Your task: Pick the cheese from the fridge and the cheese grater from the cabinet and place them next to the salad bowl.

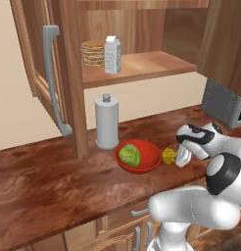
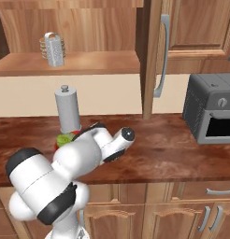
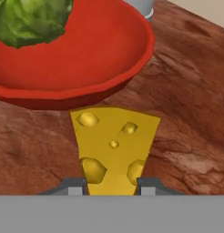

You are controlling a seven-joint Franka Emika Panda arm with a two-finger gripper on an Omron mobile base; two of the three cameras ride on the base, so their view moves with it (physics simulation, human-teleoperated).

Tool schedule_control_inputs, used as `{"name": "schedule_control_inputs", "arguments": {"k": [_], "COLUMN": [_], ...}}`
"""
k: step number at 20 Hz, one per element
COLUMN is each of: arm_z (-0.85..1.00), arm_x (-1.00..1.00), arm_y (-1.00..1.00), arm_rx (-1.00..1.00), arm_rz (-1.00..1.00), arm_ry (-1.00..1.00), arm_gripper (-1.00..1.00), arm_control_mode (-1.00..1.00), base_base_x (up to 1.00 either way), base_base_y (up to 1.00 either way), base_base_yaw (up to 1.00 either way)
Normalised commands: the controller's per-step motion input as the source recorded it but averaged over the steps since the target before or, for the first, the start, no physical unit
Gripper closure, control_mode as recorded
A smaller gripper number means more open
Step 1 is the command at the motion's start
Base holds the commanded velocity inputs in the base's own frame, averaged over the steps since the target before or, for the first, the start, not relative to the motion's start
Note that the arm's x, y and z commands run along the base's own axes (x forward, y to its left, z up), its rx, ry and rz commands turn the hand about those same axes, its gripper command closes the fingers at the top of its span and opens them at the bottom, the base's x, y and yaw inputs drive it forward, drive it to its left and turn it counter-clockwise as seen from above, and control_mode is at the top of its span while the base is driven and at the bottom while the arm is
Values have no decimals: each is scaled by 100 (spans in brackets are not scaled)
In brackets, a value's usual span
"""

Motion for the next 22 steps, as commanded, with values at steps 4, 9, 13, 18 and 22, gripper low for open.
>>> {"name": "schedule_control_inputs", "arguments": {"k": [4,9,13,18,22], "arm_z": [-44,-30,-1,0,0], "arm_x": [0,0,0,0,0], "arm_y": [1,0,0,0,0], "arm_rx": [0,0,0,0,0], "arm_rz": [0,0,0,0,0], "arm_ry": [0,0,0,0,0], "arm_gripper": [100,100,100,-100,-100], "arm_control_mode": [-100,-100,-100,-100,-100], "base_base_x": [0,0,0,0,0], "base_base_y": [0,0,0,0,0], "base_base_yaw": [0,0,0,0,0]}}
